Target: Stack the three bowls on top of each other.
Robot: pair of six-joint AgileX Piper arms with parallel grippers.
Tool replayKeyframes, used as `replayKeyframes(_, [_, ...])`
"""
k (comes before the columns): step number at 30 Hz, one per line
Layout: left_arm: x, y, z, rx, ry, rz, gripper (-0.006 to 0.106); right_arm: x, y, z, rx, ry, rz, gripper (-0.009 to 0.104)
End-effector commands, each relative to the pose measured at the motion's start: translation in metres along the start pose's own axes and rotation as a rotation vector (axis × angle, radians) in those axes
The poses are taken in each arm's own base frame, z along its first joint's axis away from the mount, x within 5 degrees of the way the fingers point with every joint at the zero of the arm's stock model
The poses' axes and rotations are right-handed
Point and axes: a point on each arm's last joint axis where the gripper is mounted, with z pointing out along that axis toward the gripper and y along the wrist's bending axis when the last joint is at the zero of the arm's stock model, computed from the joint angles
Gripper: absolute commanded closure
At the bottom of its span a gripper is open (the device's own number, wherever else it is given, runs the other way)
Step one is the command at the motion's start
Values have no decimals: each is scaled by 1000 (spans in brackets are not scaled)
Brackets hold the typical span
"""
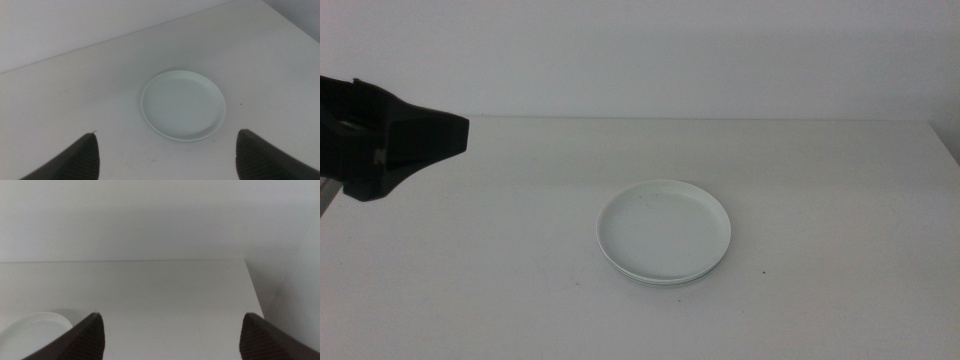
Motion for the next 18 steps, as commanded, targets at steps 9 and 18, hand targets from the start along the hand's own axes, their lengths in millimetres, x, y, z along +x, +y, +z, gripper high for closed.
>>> replayKeyframes(9, [-1,1,-7,-52,-127,-4,7,0,-1,0,5,-9,1,2])
replayKeyframes(18, [28,19,-34,-414,-258,18,7,0,-1,0,5,-9,1,2])
